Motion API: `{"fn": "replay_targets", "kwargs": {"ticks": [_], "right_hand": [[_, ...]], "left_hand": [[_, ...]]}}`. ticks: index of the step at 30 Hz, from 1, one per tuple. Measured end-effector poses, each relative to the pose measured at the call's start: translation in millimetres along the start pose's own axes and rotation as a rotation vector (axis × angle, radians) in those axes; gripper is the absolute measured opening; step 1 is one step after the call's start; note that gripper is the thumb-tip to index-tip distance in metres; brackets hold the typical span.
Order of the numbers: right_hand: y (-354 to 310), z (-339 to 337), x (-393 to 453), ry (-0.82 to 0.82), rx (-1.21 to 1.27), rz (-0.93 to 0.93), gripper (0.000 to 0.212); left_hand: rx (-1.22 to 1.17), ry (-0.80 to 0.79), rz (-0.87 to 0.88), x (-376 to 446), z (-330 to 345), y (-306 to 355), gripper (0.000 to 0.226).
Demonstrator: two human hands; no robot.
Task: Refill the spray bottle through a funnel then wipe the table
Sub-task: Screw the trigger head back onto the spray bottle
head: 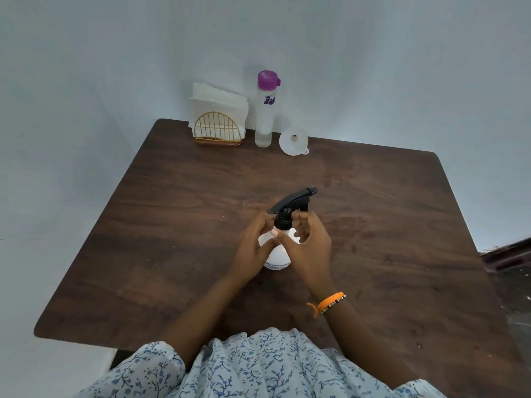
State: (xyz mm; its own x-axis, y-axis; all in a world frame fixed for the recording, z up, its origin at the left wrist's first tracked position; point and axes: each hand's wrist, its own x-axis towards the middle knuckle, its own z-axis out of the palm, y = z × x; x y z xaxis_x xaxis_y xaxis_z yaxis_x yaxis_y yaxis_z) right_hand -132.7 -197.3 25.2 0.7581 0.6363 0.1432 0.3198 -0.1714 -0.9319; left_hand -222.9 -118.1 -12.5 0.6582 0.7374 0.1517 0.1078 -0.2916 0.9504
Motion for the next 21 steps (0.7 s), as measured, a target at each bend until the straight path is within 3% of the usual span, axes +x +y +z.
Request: {"fn": "replay_targets", "kwargs": {"ticks": [7, 15, 21], "right_hand": [[-7, -7, 6, -0.072, -0.094, -0.019, 0.034], [-17, 11, 15, 0.004, -0.138, 0.047, 0.034], [-10, -8, 21, -0.134, -0.106, 0.052, 0.018]], "left_hand": [[-0.002, 0.002, -0.026, 0, 1, -3, 0.026], [-0.055, -0.014, 0.001, 1, 1, 0, 0.032], [-0.024, 0.006, -0.058, 2, -1, -1, 0.029]]}}
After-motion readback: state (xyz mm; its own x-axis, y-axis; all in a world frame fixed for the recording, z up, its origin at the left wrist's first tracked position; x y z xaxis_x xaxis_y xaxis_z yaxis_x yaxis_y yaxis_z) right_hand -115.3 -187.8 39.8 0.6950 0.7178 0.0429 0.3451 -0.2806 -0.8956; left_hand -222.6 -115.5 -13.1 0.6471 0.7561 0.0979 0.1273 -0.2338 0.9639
